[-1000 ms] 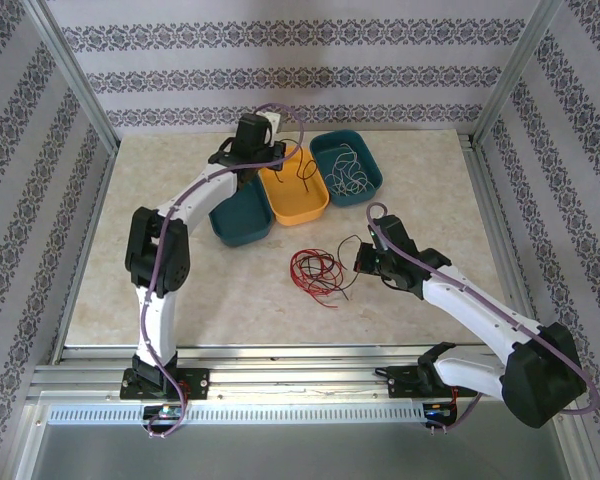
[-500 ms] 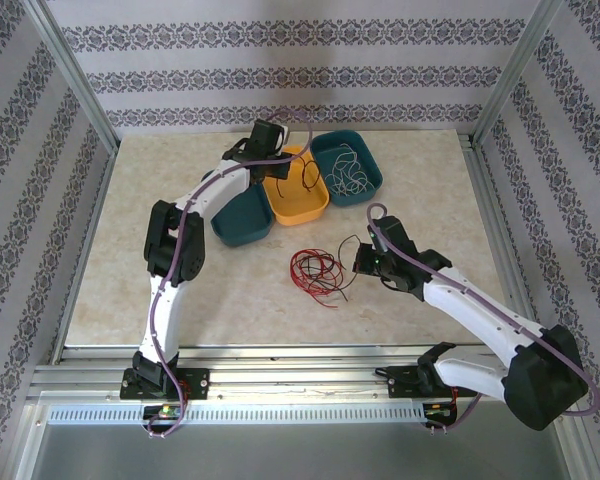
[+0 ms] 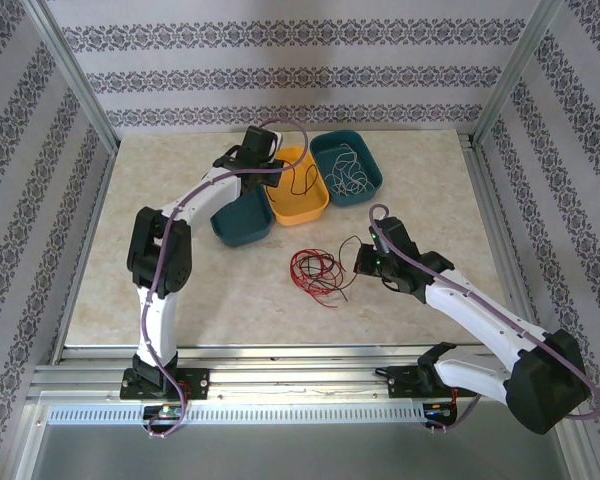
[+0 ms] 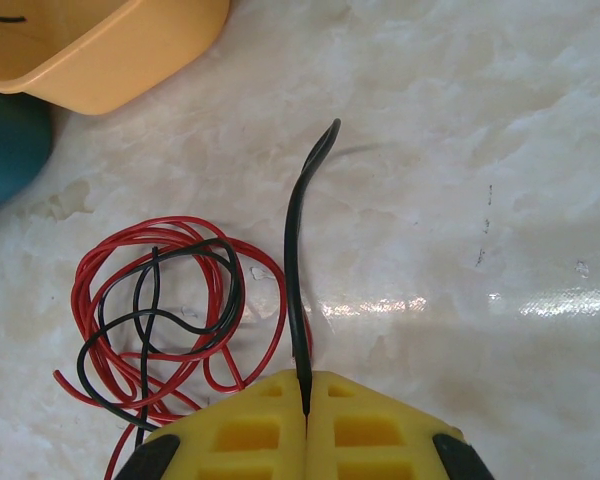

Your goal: Untangle the cables

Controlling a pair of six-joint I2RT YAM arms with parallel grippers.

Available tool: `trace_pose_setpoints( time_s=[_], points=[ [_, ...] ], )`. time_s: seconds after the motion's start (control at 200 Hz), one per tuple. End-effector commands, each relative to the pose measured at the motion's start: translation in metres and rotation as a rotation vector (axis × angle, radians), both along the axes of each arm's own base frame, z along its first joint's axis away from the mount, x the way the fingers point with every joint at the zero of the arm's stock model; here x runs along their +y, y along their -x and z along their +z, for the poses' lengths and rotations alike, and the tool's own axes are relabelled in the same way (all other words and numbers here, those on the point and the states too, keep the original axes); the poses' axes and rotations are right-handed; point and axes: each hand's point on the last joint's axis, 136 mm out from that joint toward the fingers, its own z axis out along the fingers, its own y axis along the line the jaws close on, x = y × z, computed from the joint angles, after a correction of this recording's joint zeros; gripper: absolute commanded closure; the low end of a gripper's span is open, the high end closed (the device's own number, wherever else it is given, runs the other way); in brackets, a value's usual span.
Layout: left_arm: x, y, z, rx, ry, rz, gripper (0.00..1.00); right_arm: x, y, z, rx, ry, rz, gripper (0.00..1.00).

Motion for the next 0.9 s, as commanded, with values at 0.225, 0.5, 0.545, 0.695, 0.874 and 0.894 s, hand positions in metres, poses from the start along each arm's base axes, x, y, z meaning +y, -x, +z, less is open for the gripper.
trace_pose_setpoints(
  time_s=[0.225, 0.5, 0.545, 0.695, 0.874, 0.894],
  points=[
    [0.015, 0.0, 0.032, -0.147, -0.14, -0.025, 1.0, 0.0, 0.002, 0.002, -0.007, 0.004, -0.004, 1.0],
    [0.014, -0.003, 0.036, -0.197, -0.235, -0.099, 1.0, 0.0, 0.001, 0.001, -0.003, 0.005, -0.005, 1.0],
    [0.009, -0.004, 0.036, -0.212, -0.242, -0.12, 1.0, 0.001, 0.001, 0.002, -0.004, 0.003, -0.005, 1.0],
    [-0.013, -0.008, 0.029, -0.251, -0.311, -0.225, 1.0, 0.002, 0.0, 0.002, -0.003, 0.004, -0.001, 1.0],
    [-0.029, -0.012, 0.015, -0.277, -0.453, -0.351, 1.0, 0.0, 0.002, 0.002, -0.001, 0.006, -0.004, 1.0],
    [-0.03, -0.012, 0.014, -0.275, -0.467, -0.361, 1.0, 0.0, 0.002, 0.002, -0.001, 0.007, -0.004, 1.0]
  ],
)
